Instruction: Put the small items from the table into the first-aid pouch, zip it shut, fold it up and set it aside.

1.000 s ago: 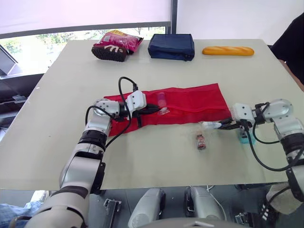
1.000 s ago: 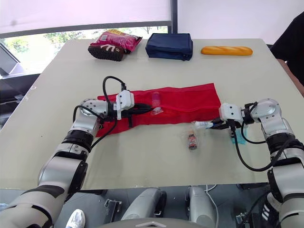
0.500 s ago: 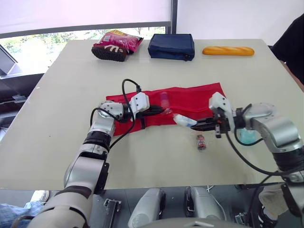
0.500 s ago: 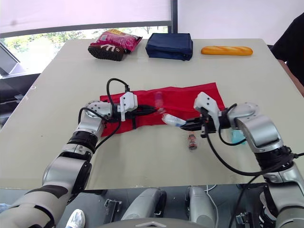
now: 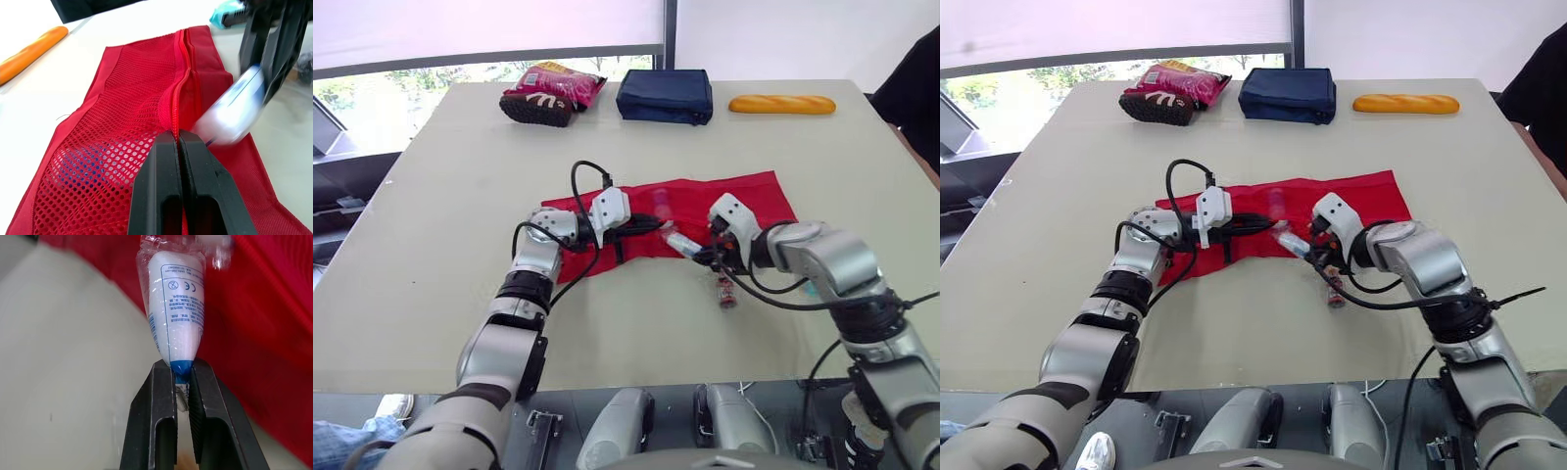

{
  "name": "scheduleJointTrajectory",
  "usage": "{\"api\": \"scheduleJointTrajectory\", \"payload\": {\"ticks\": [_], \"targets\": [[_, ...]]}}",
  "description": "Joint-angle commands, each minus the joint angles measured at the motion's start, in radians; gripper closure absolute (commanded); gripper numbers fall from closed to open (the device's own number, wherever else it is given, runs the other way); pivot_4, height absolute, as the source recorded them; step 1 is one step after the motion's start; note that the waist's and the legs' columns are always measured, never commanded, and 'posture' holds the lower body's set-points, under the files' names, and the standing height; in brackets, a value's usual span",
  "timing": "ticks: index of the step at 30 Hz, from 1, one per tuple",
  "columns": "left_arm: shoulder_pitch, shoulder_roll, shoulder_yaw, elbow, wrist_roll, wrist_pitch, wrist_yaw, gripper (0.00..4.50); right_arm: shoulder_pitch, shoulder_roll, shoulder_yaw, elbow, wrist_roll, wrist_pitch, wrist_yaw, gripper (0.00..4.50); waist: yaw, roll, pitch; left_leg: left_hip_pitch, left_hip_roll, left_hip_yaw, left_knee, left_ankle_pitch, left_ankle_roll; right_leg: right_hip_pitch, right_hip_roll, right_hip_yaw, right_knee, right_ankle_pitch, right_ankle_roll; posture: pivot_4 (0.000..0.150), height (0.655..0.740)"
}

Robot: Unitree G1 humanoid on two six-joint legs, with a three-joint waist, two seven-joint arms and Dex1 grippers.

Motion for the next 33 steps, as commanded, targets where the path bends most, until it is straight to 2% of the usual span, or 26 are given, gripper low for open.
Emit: {"api": "scheduleJointTrajectory", "payload": {"ticks": [1, 11, 20, 27, 33], "targets": [[-0.001, -0.017, -0.011, -0.055, -0.008, 0.003, 0.002, 4.5, -0.038, 0.074, -0.113, 0.012, -0.011, 0.047, -0.13, 4.47, 0.002, 0.0, 0.0, 0.0, 0.0, 0.0, 0.0, 0.0, 0.0, 0.0, 0.0, 0.0, 0.0, 0.0, 0.0, 0.15, 0.7395], [-0.006, -0.068, -0.052, -0.061, 0.012, 0.005, 0.019, 4.5, -0.089, 0.252, -0.282, 0.017, -0.005, 0.156, -0.349, 4.47, -0.001, 0.001, 0.0, 0.0, -0.001, 0.0, 0.0, 0.0, 0.0, 0.0, 0.0, 0.0, 0.0, 0.0, 0.0, 0.15, 0.7395], [-0.012, -0.061, -0.045, -0.047, 0.009, 0.007, 0.032, 4.5, -0.053, 0.247, -0.315, -0.07, 0.022, 0.243, -0.385, 4.47, -0.023, 0.001, 0.0, 0.0, 0.0, 0.0, -0.001, 0.0, 0.0, -0.001, 0.0, 0.0, 0.001, 0.0, 0.0, 0.15, 0.7395], [0.001, -0.089, -0.052, -0.08, 0.002, 0.024, 0.039, 4.5, -0.045, 0.39, -0.367, 0.007, -0.02, 0.093, -0.515, 4.47, -0.026, 0.001, -0.001, 0.0, 0.0, 0.0, -0.002, 0.0, 0.0, -0.001, 0.0, 0.001, 0.001, 0.0, 0.0, 0.15, 0.7395], [0.01, -0.096, -0.053, -0.092, 0.001, 0.033, 0.044, 4.5, -0.045, 0.465, -0.372, 0.088, -0.042, -0.059, -0.587, 4.47, -0.026, 0.001, -0.001, 0.001, -0.001, 0.0, -0.002, 0.0, 0.0, -0.001, 0.0, 0.001, 0.001, 0.0, 0.0, 0.15, 0.7395]]}}
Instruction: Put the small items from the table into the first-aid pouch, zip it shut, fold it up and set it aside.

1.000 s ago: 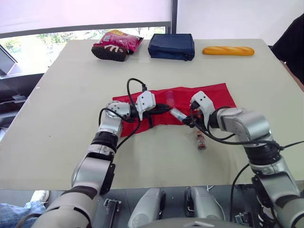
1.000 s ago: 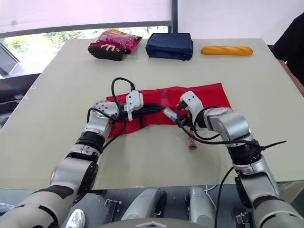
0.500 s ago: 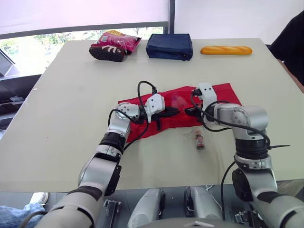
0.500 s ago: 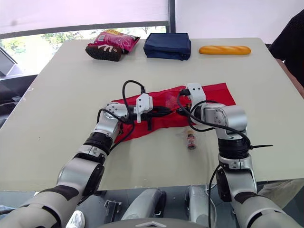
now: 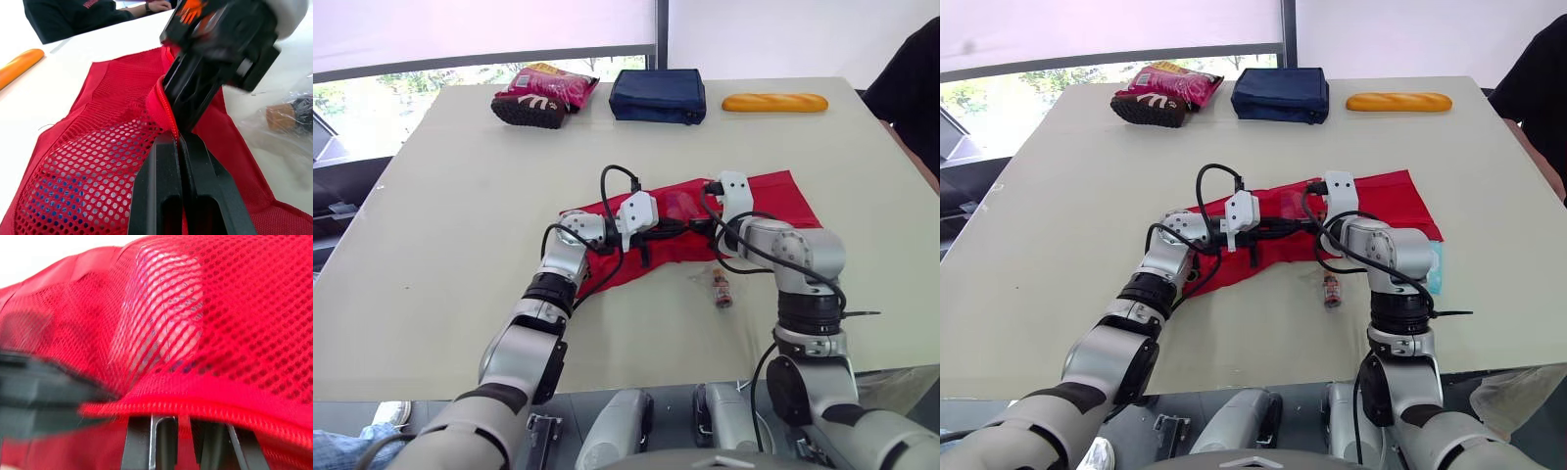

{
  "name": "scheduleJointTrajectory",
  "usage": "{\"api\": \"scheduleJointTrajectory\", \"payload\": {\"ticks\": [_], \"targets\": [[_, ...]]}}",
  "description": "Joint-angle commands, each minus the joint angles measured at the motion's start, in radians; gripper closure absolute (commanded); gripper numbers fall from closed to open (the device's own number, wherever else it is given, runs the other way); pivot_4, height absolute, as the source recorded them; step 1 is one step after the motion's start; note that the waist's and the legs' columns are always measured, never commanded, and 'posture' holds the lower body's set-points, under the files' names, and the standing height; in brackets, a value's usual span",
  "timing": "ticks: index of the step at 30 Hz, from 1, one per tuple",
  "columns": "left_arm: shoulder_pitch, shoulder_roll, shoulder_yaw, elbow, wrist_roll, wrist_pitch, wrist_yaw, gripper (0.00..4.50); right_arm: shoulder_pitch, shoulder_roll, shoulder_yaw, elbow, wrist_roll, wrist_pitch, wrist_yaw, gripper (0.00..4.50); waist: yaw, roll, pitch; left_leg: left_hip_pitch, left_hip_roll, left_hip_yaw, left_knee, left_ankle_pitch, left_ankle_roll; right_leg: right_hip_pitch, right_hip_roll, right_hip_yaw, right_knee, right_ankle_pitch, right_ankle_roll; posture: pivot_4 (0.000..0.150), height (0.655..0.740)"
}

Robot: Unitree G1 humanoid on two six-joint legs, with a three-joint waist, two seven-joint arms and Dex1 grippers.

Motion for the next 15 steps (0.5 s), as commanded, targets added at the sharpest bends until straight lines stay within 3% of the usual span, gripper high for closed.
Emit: {"api": "scheduleJointTrajectory", "payload": {"ticks": [1, 5, 9, 11, 14, 15], "targets": [[0.009, -0.009, 0.0, -0.05, -0.017, 0.001, -0.002, 4.5, -0.009, 0.024, -0.004, 0.004, 0.001, -0.092, -0.028, 4.47, 0.0, 0.0, 0.0, 0.0, 0.0, 0.0, 0.0, 0.0, 0.0, 0.0, 0.0, 0.0, 0.0, 0.0, 0.0, 0.15, 0.7395], [0.01, -0.014, -0.002, -0.053, -0.017, 0.003, -0.002, 4.5, 0.001, 0.03, 0.02, 0.022, 0.008, -0.141, -0.022, 4.47, -0.001, 0.0, 0.0, 0.0, 0.0, 0.0, 0.0, 0.0, 0.0, 0.0, 0.0, 0.0, 0.0, 0.0, 0.0, 0.15, 0.7395], [0.006, -0.017, -0.002, -0.049, -0.016, 0.002, -0.003, 4.5, 0.011, 0.013, 0.032, 0.012, 0.025, -0.127, -0.002, 2.89, -0.001, 0.0, 0.0, 0.0, 0.0, 0.0, 0.0, 0.0, 0.0, 0.0, 0.0, 0.0, 0.0, 0.0, 0.0, 0.15, 0.7395], [0.003, -0.016, -0.001, -0.042, -0.015, 0.0, -0.005, 4.5, 0.016, -0.002, 0.031, -0.011, 0.043, -0.069, 0.01, 1.81, 0.0, 0.0, 0.0, 0.0, 0.0, 0.0, 0.0, 0.0, 0.0, 0.0, 0.0, 0.0, 0.0, 0.0, 0.0, 0.15, 0.7395], [-0.001, -0.015, 0.001, -0.035, -0.014, -0.002, -0.006, 4.5, 0.025, -0.032, 0.038, -0.048, 0.06, -0.011, 0.028, 0.85, 0.0, 0.001, 0.0, 0.0, 0.0, 0.0, 0.0, 0.0, 0.0, 0.0, 0.0, 0.0, 0.0, 0.0, 0.0, 0.15, 0.7395], [-0.004, -0.015, 0.002, -0.032, -0.014, -0.003, -0.006, 4.5, 0.032, -0.048, 0.043, -0.07, 0.066, 0.006, 0.039, 0.85, 0.001, 0.001, 0.0, 0.0, 0.0, 0.0, 0.0, 0.0, 0.0, 0.0, 0.0, 0.0, 0.0, 0.0, 0.0, 0.15, 0.7395]]}}
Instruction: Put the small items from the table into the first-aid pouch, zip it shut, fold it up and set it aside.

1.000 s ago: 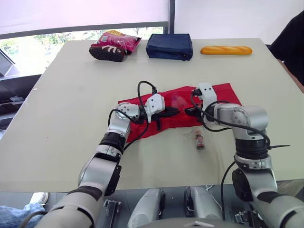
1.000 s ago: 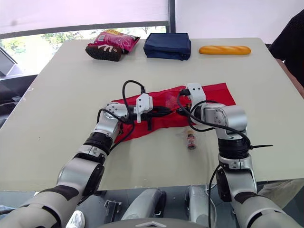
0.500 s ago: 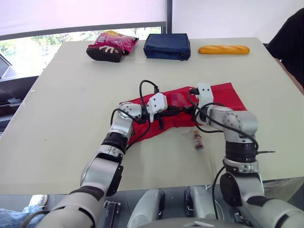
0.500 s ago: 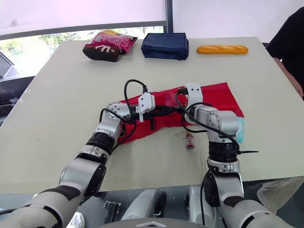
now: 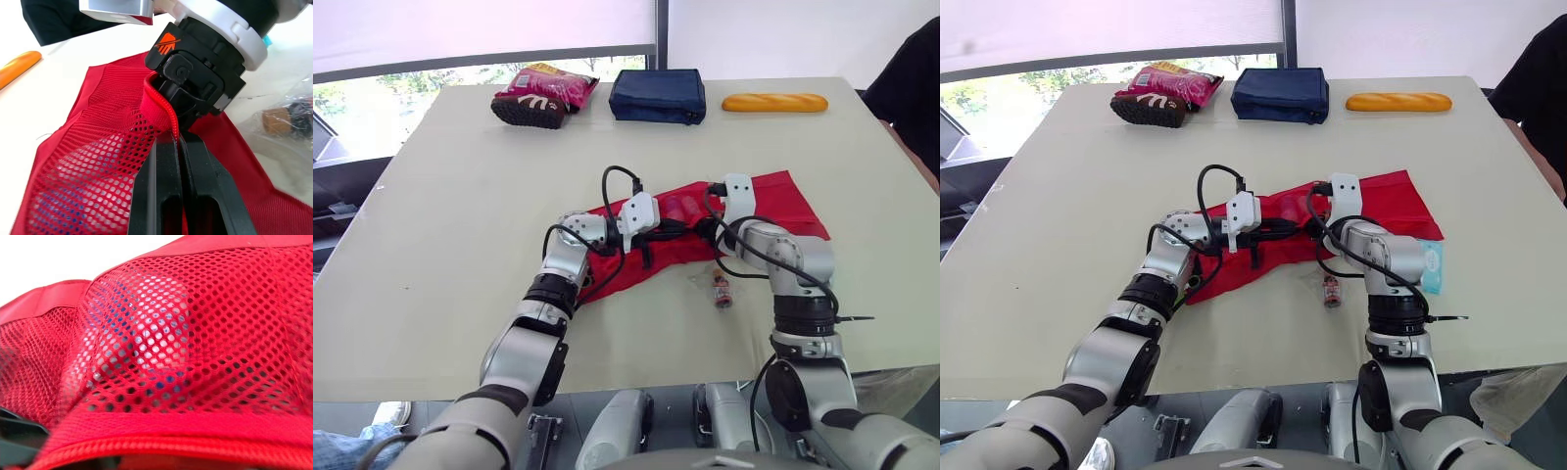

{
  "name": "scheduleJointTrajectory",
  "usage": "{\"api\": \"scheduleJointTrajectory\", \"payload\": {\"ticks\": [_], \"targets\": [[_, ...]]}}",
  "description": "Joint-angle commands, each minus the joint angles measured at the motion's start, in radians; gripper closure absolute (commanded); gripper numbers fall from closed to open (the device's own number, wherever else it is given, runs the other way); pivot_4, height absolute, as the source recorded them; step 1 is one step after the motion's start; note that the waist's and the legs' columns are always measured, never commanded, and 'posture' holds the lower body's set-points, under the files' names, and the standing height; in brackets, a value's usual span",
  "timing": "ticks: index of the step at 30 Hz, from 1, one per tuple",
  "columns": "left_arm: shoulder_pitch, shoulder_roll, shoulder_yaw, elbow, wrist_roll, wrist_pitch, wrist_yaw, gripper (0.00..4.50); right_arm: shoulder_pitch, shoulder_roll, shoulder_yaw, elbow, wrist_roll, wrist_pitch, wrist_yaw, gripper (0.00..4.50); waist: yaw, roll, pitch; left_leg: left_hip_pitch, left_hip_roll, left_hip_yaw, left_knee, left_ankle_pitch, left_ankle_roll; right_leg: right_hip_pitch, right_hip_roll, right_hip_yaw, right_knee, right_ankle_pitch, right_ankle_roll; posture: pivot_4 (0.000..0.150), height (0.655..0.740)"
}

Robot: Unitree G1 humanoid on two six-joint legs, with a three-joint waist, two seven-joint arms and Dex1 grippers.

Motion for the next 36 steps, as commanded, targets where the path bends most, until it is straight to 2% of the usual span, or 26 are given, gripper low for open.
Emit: {"api": "scheduleJointTrajectory", "payload": {"ticks": [1, 9, 13, 18, 23, 26, 28, 30, 31, 33, 36], "targets": [[-0.012, -0.009, 0.001, -0.013, -0.009, -0.006, 0.004, 4.5, 0.008, -0.028, 0.038, -0.111, 0.061, 0.07, 0.057, 0.85, 0.002, 0.0, 0.0, 0.0, 0.0, 0.0, 0.0, 0.0, 0.0, 0.0, 0.0, 0.0, 0.0, 0.0, 0.0, 0.15, 0.7395], [-0.02, -0.004, 0.005, 0.025, -0.009, -0.02, 0.016, 4.5, 0.072, -0.148, 0.098, -0.256, 0.111, 0.12, 0.144, 0.85, 0.0, 0.0, 0.0, 0.0, 0.0, 0.0, 0.0, 0.0, 0.0, 0.0, 0.0, 0.0, 0.0, 0.0, 0.0, 0.15, 0.7395], [-0.02, -0.005, 0.006, 0.031, -0.01, -0.022, 0.023, 4.5, 0.123, -0.255, 0.196, -0.312, 0.11, 0.059, 0.217, 0.85, 0.0, 0.0, 0.0, 0.0, 0.0, 0.0, 0.0, 0.0, 0.0, 0.0, 0.0, 0.0, -0.001, 0.0, 0.0, 0.15, 0.7395], [-0.02, 0.012, 0.014, 0.036, -0.01, -0.024, 0.026, 4.5, 0.206, -0.392, 0.201, -0.45, 0.159, -0.049, 0.349, 0.85, 0.003, 0.0, 0.0, 0.0, 0.0, 0.0, 0.0, 0.0, 0.0, 0.0, 0.0, 0.0, -0.001, 0.0, 0.0, 0.15, 0.7395], [-0.002, 0.049, 0.023, 0.016, -0.018, -0.022, 0.018, 4.5, 0.398, -0.537, 0.067, -0.601, 0.188, -0.317, 0.499, 0.85, 0.005, 0.0, 0.0, 0.0, 0.0, 0.0, -0.001, 0.0, 0.0, 0.001, 0.0, -0.001, -0.002, 0.0, 0.0, 0.15, 0.7395], [0.009, 0.074, 0.029, 0.011, -0.022, -0.022, 0.018, 4.5, 0.533, -0.584, -0.099, -0.659, 0.273, -0.425, 0.595, 0.85, 0.006, 0.0, 0.0, 0.0, 0.0, 0.0, 0.0, 0.0, 0.0, 0.002, 0.0, -0.001, -0.002, 0.0, 0.001, 0.15, 0.7395], [0.022, 0.095, 0.033, 0.008, -0.024, -0.022, 0.009, 4.5, 0.639, -0.565, -0.24, -0.709, 0.429, -0.461, 0.671, 0.85, 0.002, 0.0, 0.0, 0.001, 0.001, 0.001, -0.001, 0.0, 0.0, 0.002, 0.001, 0.0, -0.001, 0.0, 0.001, 0.15, 0.7395], [0.037, 0.114, 0.037, 0.002, -0.027, -0.022, -0.004, 4.5, 0.751, -0.583, -0.329, -0.734, 0.485, -0.503, 0.769, 0.85, 0.007, 0.0, 0.0, 0.001, 0.001, 0.001, -0.001, 0.0, 0.0, 0.002, 0.001, 0.0, -0.001, 0.0, 0.001, 0.15, 0.7395], [0.046, 0.123, 0.038, 0.0, -0.027, -0.024, -0.011, 4.5, 0.811, -0.606, -0.365, -0.728, 0.476, -0.53, 0.824, 0.37, 0.008, 0.0, 0.0, 0.001, 0.001, 0.0, -0.001, 0.0, 0.0, 0.002, 0.001, -0.001, -0.001, 0.0, 0.001, 0.15, 0.7395], [0.058, 0.135, 0.04, -0.004, -0.028, -0.026, -0.017, 4.5, 0.914, -0.648, -0.436, -0.7, 0.465, -0.592, 0.926, 0.11, 0.008, 0.0, 0.0, 0.002, 0.002, 0.0, -0.001, 0.0, 0.0, 0.003, 0.001, -0.001, -0.002, 0.0, 0.001, 0.15, 0.7395], [0.068, 0.149, 0.045, -0.011, -0.033, -0.023, -0.02, 4.5, 1.006, -0.694, -0.551, -0.645, 0.483, -0.654, 1.026, 0.11, 0.007, 0.0, 0.0, 0.003, 0.001, 0.001, -0.001, 0.0, 0.001, 0.004, 0.001, 0.0, -0.002, 0.0, 0.001, 0.15, 0.7395]]}}
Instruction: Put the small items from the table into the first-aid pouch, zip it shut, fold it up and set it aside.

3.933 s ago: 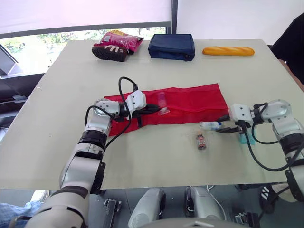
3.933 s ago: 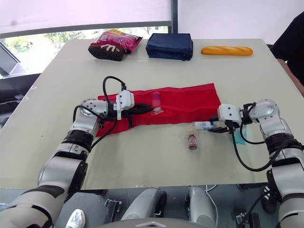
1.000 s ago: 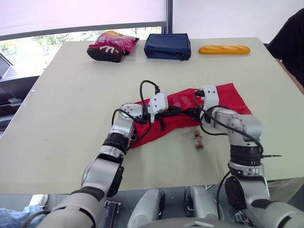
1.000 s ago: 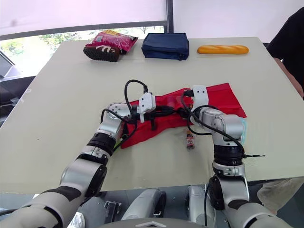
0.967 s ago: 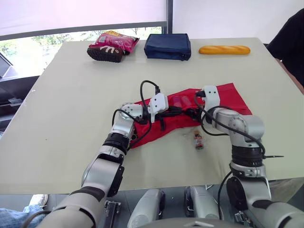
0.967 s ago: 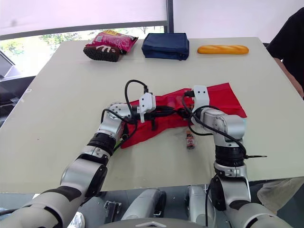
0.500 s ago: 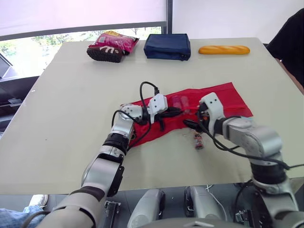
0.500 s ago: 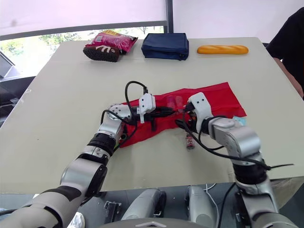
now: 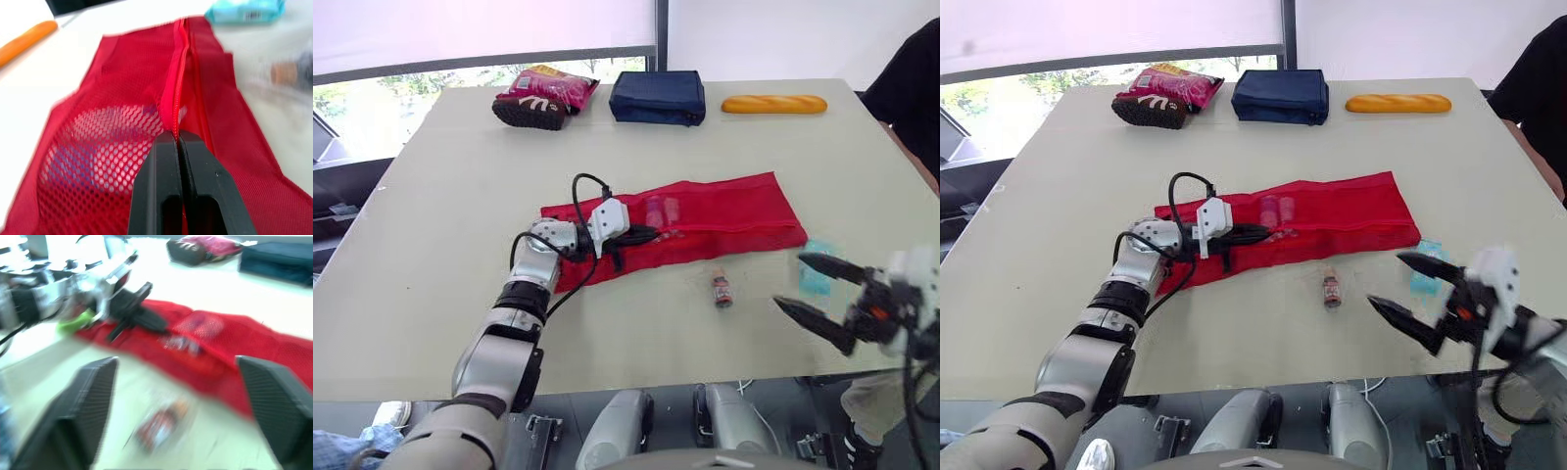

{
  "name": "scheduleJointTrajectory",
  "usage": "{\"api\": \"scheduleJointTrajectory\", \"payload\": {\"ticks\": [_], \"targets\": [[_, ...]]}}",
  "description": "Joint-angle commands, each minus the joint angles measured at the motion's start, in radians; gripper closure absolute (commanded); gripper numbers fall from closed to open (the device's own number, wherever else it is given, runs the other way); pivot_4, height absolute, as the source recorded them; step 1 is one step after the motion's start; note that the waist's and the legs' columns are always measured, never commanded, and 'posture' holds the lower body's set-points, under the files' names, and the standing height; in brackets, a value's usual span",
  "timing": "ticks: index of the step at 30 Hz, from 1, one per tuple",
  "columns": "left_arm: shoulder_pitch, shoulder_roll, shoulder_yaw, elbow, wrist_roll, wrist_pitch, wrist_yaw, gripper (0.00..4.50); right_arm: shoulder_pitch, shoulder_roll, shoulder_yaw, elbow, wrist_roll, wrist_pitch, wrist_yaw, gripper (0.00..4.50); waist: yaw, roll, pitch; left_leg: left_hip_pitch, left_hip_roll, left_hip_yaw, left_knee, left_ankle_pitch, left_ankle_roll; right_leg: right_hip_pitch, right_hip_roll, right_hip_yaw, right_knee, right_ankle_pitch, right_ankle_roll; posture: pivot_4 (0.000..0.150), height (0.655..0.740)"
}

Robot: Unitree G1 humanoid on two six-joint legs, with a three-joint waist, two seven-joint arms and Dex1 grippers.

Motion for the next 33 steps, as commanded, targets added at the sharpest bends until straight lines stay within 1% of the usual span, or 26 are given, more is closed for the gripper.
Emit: {"api": "scheduleJointTrajectory", "payload": {"ticks": [1, 4, 7, 15, 18, 20, 23, 27, 30, 33], "targets": [[0.016, 0.03, 0.026, -0.035, -0.019, -0.013, -0.011, 4.5, 0.126, -0.081, -0.221, 0.069, 0.039, -0.134, 0.199, 0.11, 0.004, 0.0, 0.0, 0.0, 0.0, 0.0, 0.0, 0.0, 0.0, 0.0, 0.0, 0.0, 0.0, 0.0, 0.0, 0.15, 0.7395], [0.021, 0.042, 0.029, -0.03, -0.022, -0.018, -0.016, 4.5, 0.178, -0.146, -0.329, 0.156, 0.033, -0.235, 0.326, 0.11, 0.004, 0.0, 0.0, 0.002, 0.0, 0.0, 0.0, -0.001, 0.002, 0.002, 0.0, 0.0, 0.0, 0.0, 0.001, 0.15, 0.7395], [0.02, 0.046, 0.028, -0.022, -0.024, -0.02, -0.016, 4.5, 0.202, -0.196, -0.387, 0.215, 0.047, -0.274, 0.394, 0.11, 0.006, 0.0, 0.0, 0.002, 0.001, 0.001, 0.0, -0.001, 0.001, 0.002, 0.0, 0.0, -0.001, 0.0, 0.001, 0.15, 0.7395], [0.014, 0.048, 0.025, -0.008, -0.022, -0.026, -0.021, 4.5, 0.235, -0.239, -0.417, 0.256, 0.046, -0.325, 0.44, 0.11, 0.018, 0.0, 0.0, 0.002, 0.001, 0.001, 0.0, -0.001, 0.001, 0.003, -0.001, 0.0, -0.001, 0.0, 0.001, 0.15, 0.7395], [0.012, 0.047, 0.023, -0.006, -0.02, -0.026, -0.024, 4.5, 0.252, -0.244, -0.412, 0.261, 0.025, -0.335, 0.436, 0.11, 0.026, 0.0, 0.0, 0.002, 0.001, 0.001, 0.0, -0.001, 0.001, 0.003, -0.001, 0.0, -0.001, 0.0, 0.001, 0.15, 0.7395], [0.009, 0.041, 0.02, -0.005, -0.017, -0.027, -0.023, 4.5, 0.267, -0.212, -0.33, 0.207, -0.034, -0.347, 0.367, 0.11, 0.027, 0.0, 0.0, 0.002, 0.001, 0.001, 0.0, -0.001, 0.001, 0.003, -0.001, -0.001, -0.001, 0.0, 0.001, 0.15, 0.7395], [0.007, 0.037, 0.018, -0.006, -0.015, -0.027, -0.022, 4.5, 0.269, -0.174, -0.245, 0.144, -0.072, -0.348, 0.277, 0.11, 0.027, 0.0, 0.0, 0.002, 0.001, 0.0, 0.0, -0.001, 0.001, 0.002, -0.001, -0.001, -0.001, 0.0, 0.001, 0.15, 0.7395], [0.007, 0.032, 0.019, -0.012, -0.015, -0.025, -0.014, 4.5, 0.218, -0.099, -0.006, -0.035, -0.13, -0.239, 0.013, 0.11, 0.026, -0.001, -0.001, 0.002, 0.001, 0.001, 0.0, -0.001, 0.001, 0.002, -0.001, 0.0, -0.001, 0.0, 0.001, 0.15, 0.7395], [0.008, 0.028, 0.017, -0.017, -0.014, -0.022, -0.012, 4.5, 0.163, -0.064, 0.133, -0.095, -0.164, -0.159, -0.13, 0.11, 0.027, 0.0, -0.001, 0.001, 0.001, 0.0, 0.0, -0.001, 0.001, 0.002, -0.001, -0.001, -0.001, 0.0, 0.001, 0.15, 0.7395], [0.008, 0.025, 0.016, -0.019, -0.013, -0.022, -0.011, 4.5, 0.081, -0.03, 0.293, -0.112, -0.252, -0.066, -0.294, 0.11, 0.027, -0.003, -0.002, 0.0, 0.001, 0.0, 0.001, -0.001, 0.001, 0.002, -0.001, -0.001, -0.001, 0.0, 0.001, 0.15, 0.7395]]}}
